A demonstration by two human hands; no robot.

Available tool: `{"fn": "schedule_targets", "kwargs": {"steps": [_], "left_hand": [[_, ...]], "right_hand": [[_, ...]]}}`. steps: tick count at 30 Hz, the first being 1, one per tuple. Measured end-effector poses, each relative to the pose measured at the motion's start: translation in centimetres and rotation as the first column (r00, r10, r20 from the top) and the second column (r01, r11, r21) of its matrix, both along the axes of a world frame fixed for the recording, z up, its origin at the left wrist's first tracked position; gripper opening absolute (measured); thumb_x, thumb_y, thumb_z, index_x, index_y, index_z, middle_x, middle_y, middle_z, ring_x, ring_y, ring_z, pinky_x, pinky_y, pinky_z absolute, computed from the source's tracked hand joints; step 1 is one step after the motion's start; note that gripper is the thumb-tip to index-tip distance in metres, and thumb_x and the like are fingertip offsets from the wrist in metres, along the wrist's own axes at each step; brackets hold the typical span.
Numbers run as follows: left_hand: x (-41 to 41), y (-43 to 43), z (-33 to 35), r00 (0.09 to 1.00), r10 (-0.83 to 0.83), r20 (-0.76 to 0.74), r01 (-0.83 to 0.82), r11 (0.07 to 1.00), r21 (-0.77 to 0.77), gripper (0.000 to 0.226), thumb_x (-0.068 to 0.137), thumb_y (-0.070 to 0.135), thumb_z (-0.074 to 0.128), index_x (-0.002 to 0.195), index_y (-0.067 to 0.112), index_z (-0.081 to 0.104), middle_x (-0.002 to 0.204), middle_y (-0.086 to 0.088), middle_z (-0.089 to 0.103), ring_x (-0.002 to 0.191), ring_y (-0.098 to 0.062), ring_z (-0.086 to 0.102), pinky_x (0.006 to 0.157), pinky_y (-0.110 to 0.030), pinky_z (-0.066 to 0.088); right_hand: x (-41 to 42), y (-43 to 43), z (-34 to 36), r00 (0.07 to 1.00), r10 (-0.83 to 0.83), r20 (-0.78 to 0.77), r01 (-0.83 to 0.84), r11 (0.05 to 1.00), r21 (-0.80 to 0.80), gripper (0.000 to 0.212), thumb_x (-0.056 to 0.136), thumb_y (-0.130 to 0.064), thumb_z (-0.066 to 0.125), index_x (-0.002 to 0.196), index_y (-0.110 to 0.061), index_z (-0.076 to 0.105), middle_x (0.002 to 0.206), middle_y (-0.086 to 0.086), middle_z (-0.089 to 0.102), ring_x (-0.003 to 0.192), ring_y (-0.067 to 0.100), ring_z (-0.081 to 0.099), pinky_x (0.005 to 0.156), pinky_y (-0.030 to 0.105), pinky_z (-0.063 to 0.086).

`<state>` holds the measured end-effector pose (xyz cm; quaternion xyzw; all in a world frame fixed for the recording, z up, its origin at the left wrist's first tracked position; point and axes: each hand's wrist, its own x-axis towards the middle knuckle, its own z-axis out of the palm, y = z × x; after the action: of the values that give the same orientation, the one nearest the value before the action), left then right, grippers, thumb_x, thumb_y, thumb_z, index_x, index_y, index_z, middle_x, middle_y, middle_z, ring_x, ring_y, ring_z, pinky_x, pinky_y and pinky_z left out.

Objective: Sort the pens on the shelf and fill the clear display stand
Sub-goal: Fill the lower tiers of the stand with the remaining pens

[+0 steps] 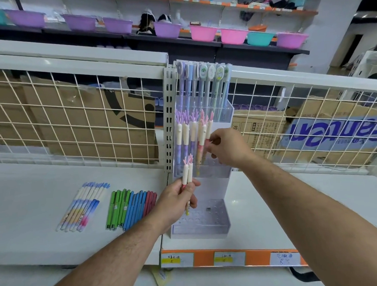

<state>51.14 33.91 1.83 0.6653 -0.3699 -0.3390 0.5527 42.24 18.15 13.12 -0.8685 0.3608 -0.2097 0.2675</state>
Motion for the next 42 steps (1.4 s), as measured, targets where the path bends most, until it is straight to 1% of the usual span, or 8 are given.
{"fn": "schedule_targets", "kwargs": {"steps": [4, 7, 9, 12, 19, 24, 29, 42], "left_hand": [[0.1, -0.1, 0.2, 0.999, 0.002, -0.043, -0.002, 1.000, -0.013, 0.022, 0.105, 0.034, 0.043, 0.110, 0.034, 0.065, 0.079, -0.004, 0.068, 0.084, -0.019, 0.068, 0.086, -0.044, 0.054], [0.0, -0.4, 0.6, 0.996, -0.015, -0.090, 0.010, 0.999, -0.049, 0.022, 0.105, 0.033, 0.044, 0.110, 0.032, 0.065, 0.077, -0.001, 0.069, 0.082, -0.021, 0.068, 0.080, -0.044, 0.052], [-0.3, -0.7, 0.8, 0.997, -0.042, -0.058, 0.040, 0.998, -0.049, 0.020, 0.104, 0.033, 0.045, 0.110, 0.030, 0.063, 0.076, 0.000, 0.070, 0.078, -0.016, 0.067, 0.074, -0.039, 0.051], [-0.8, -0.9, 1.0, 0.997, -0.081, -0.011, 0.081, 0.996, -0.042, 0.018, 0.104, 0.033, 0.046, 0.110, 0.029, 0.063, 0.075, 0.000, 0.068, 0.074, -0.013, 0.064, 0.071, -0.034, 0.049], [-1.1, -0.7, 1.7, 0.993, -0.118, 0.013, 0.118, 0.992, -0.044, 0.019, 0.105, 0.031, 0.045, 0.098, 0.026, 0.062, 0.076, 0.000, 0.065, 0.074, -0.012, 0.063, 0.068, -0.027, 0.047], [-0.8, -0.6, 1.1, 0.995, -0.093, -0.042, 0.092, 0.996, -0.021, 0.023, 0.104, 0.032, 0.046, 0.115, 0.029, 0.066, 0.086, -0.002, 0.070, 0.085, -0.016, 0.069, 0.076, -0.027, 0.054], [-0.3, -0.3, -0.5, 0.998, -0.058, 0.004, 0.058, 0.997, 0.047, 0.025, 0.105, 0.027, 0.044, 0.110, 0.032, 0.068, 0.080, 0.000, 0.066, 0.077, -0.013, 0.064, 0.083, -0.035, 0.054], [-0.2, -0.4, -0.7, 0.999, -0.042, 0.010, 0.041, 0.997, 0.068, 0.026, 0.106, 0.034, 0.040, 0.108, 0.036, 0.065, 0.078, 0.000, 0.066, 0.078, -0.015, 0.064, 0.091, -0.046, 0.053]], "right_hand": [[-1.9, 1.4, -1.4, 0.987, -0.089, 0.132, 0.090, 0.996, 0.000, 0.009, 0.090, -0.021, 0.071, 0.086, -0.014, 0.068, 0.077, -0.005, 0.067, 0.071, 0.013, 0.062, 0.062, 0.028, 0.051], [-3.3, 3.3, -2.5, 0.987, 0.029, 0.161, -0.059, 0.981, 0.184, 0.013, 0.088, -0.020, 0.075, 0.079, -0.012, 0.071, 0.065, -0.009, 0.066, 0.054, 0.004, 0.054, 0.054, 0.021, 0.044], [-3.9, 4.2, -3.1, 0.984, 0.128, 0.126, -0.156, 0.957, 0.245, 0.010, 0.086, -0.024, 0.079, 0.084, -0.015, 0.075, 0.068, -0.009, 0.067, 0.056, 0.003, 0.054, 0.056, 0.019, 0.045], [-4.1, 4.5, -3.7, 0.979, 0.166, 0.119, -0.190, 0.951, 0.242, 0.009, 0.083, -0.027, 0.081, 0.087, -0.021, 0.076, 0.074, -0.007, 0.067, 0.063, 0.006, 0.056, 0.062, 0.021, 0.047], [-4.2, 4.8, -3.3, 0.969, 0.171, 0.176, -0.201, 0.966, 0.166, 0.014, 0.088, -0.019, 0.076, 0.079, -0.010, 0.070, 0.075, 0.002, 0.069, 0.061, 0.001, 0.055, 0.061, 0.014, 0.044], [-3.9, 4.2, -1.1, 0.932, 0.026, 0.361, -0.116, 0.966, 0.231, 0.016, 0.096, -0.014, 0.062, 0.090, 0.001, 0.059, 0.081, 0.010, 0.072, 0.064, 0.018, 0.073, 0.052, 0.033, 0.049], [-3.3, 2.8, 1.4, 0.860, -0.115, 0.498, 0.022, 0.982, 0.188, 0.007, 0.096, -0.010, 0.058, 0.095, -0.002, 0.057, 0.079, 0.009, 0.073, 0.068, 0.019, 0.074, 0.056, 0.042, 0.058], [-0.9, 2.3, 0.6, 0.955, -0.082, 0.286, 0.075, 0.997, 0.034, 0.006, 0.095, -0.015, 0.059, 0.091, -0.016, 0.055, 0.073, -0.003, 0.071, 0.071, 0.011, 0.071, 0.065, 0.043, 0.062]]}}
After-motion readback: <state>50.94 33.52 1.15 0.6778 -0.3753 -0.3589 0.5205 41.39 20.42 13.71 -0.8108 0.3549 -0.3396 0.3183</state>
